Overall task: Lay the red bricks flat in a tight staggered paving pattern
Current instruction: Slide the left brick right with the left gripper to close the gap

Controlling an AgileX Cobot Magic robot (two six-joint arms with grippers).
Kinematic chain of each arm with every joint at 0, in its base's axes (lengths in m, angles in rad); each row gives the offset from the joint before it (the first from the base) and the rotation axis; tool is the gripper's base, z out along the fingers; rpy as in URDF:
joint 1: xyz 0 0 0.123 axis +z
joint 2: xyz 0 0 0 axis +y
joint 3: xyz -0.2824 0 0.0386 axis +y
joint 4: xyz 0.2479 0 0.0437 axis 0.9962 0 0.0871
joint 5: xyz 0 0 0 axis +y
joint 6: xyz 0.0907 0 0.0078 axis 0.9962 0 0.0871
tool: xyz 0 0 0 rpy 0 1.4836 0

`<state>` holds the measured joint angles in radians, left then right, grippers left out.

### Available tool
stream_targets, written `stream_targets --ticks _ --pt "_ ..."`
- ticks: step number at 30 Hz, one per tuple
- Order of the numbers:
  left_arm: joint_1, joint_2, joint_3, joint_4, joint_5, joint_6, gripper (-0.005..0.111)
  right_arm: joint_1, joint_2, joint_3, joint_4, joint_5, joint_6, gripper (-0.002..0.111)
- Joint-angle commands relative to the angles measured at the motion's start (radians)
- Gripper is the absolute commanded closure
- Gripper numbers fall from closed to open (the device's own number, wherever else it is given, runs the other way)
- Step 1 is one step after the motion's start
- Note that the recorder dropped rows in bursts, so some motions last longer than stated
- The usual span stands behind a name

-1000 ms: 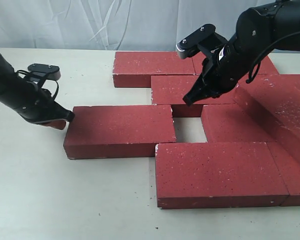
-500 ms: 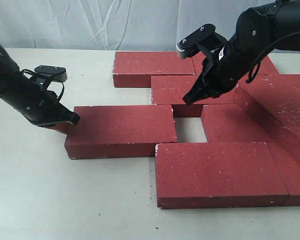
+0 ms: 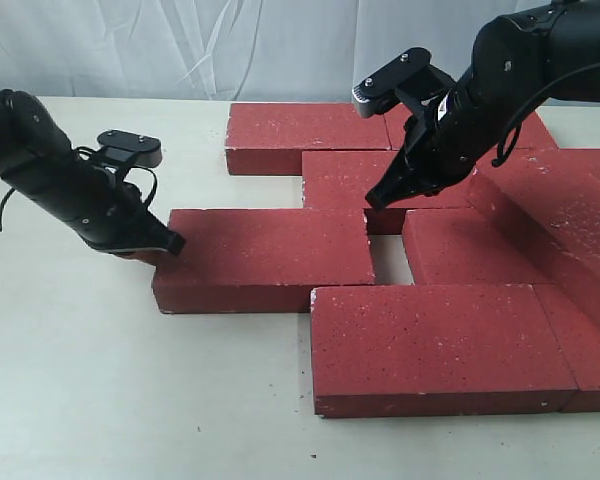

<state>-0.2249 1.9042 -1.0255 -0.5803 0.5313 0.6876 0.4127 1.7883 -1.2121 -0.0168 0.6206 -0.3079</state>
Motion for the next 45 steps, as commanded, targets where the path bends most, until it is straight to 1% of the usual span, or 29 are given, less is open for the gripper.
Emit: stream_targets --ticks 1,9,19,22,25,30,31,35,37,38,39,41,45 --pt "-0.008 -0.001 -0.004 -0.026 -0.012 0.003 0.107 -0.005 0.002 0.001 0.000 -0.008 -0.005 0.109" --pt "-0.011 -0.001 -0.004 -0.032 -0.014 0.003 0.107 -0.005 0.002 0.001 0.002 -0.008 -0.005 0.109" --pt "-0.095 -0.001 -0.020 -0.051 -0.049 0.004 0.107 -0.005 0.002 0.001 0.002 -0.010 -0.005 0.109" --pt "-0.110 0.028 -0.031 -0.060 -0.072 0.004 0.107 -0.005 0.002 0.001 0.006 -0.010 -0.005 0.109" --pt "-0.119 0.074 -0.063 -0.065 -0.053 0.004 0.107 -0.005 0.002 0.001 0.006 -0.010 -0.005 0.109" --pt "-0.177 0.096 -0.097 -0.054 -0.036 0.004 0.107 -0.005 0.002 0.001 0.006 -0.010 -0.005 0.109" --pt "-0.179 0.096 -0.097 -0.052 -0.036 0.004 0.107 -0.005 0.002 0.001 0.006 -0.010 -0.005 0.109" --pt "-0.175 0.096 -0.097 -0.028 -0.036 0.003 0.107 -0.005 0.002 0.001 0.006 -0.010 -0.005 0.109" --pt "-0.175 0.094 -0.097 0.018 -0.036 -0.011 0.107 -0.005 0.002 0.001 0.000 -0.004 -0.005 0.109" --pt "-0.170 0.081 -0.097 0.072 -0.034 -0.059 0.107 -0.005 0.002 0.001 0.000 -0.004 -0.005 0.109" --pt "-0.165 0.073 -0.097 0.093 -0.032 -0.088 0.107 -0.005 0.002 0.001 0.000 -0.004 -0.005 0.109" --pt "-0.126 0.038 -0.097 0.181 -0.018 -0.171 0.107 -0.005 0.002 0.001 0.000 -0.004 -0.005 0.109" --pt "-0.046 0.025 -0.097 0.188 -0.003 -0.183 0.107 -0.005 0.002 0.001 0.000 -0.026 -0.005 0.109"
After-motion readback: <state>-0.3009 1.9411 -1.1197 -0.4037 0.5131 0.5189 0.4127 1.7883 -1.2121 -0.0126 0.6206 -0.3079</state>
